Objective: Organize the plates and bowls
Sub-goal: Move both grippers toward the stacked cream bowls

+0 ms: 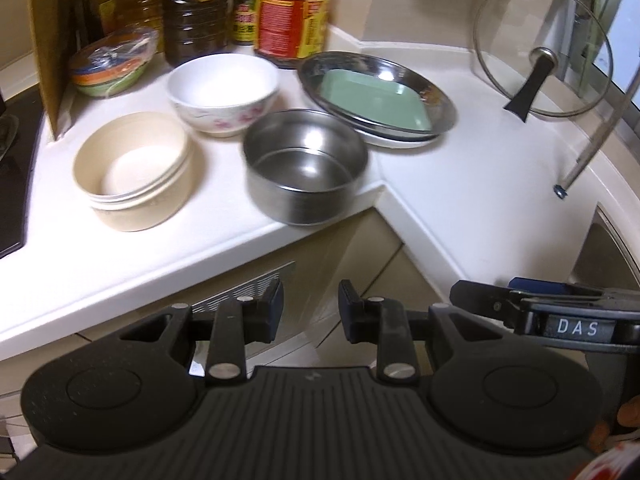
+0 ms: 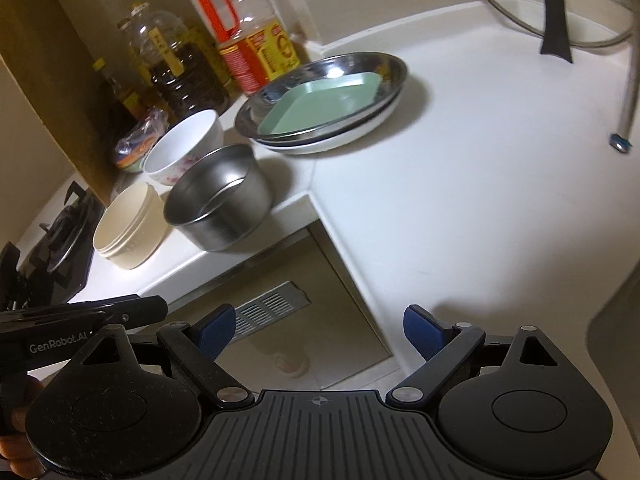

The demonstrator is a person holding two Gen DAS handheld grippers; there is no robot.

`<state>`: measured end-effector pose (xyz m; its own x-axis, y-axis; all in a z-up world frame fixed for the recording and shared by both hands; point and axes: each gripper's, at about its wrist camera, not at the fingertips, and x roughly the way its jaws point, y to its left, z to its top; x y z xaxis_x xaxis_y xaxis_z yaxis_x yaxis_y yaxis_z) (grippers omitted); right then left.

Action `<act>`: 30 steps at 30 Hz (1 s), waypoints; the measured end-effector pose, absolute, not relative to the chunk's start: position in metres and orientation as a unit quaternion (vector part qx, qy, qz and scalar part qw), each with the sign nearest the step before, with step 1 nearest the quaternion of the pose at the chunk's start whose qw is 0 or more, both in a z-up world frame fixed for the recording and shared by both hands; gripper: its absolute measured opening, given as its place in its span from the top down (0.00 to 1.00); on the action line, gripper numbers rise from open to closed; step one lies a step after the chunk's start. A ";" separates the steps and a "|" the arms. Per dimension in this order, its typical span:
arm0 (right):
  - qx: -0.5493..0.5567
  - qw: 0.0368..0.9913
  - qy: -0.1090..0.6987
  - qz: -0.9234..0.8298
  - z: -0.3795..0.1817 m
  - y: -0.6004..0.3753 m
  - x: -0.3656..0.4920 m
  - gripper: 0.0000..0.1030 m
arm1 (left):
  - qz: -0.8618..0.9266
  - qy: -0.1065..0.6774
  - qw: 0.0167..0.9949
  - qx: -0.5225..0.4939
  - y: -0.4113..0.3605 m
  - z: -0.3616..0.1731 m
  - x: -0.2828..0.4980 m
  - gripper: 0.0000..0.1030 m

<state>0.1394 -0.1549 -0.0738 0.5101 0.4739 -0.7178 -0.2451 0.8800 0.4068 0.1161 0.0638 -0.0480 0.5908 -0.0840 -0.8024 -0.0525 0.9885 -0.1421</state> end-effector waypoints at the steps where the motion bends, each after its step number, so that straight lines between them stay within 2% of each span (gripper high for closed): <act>1: 0.122 0.859 0.451 0.211 -0.073 -0.149 0.141 0.12 | -0.006 0.453 0.888 -0.078 0.070 -0.048 0.116 0.75; 12: 0.113 0.849 0.452 0.248 -0.070 -0.089 0.152 0.16 | 0.025 0.461 0.881 -0.103 0.128 -0.051 0.113 0.75; 23: 0.112 0.842 0.443 0.286 -0.068 -0.035 0.161 0.34 | 0.062 0.445 0.885 -0.120 0.182 -0.044 0.109 0.75; 30: 0.114 0.845 0.428 0.300 -0.062 0.000 0.167 0.36 | 0.080 0.431 0.891 -0.120 0.209 -0.040 0.113 0.75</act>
<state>0.1671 0.0001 -0.0616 0.4539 0.6049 -0.6543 -0.4105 0.7937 0.4490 0.1129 0.2091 -0.0396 0.6152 0.0384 -0.7874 -0.2459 0.9583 -0.1455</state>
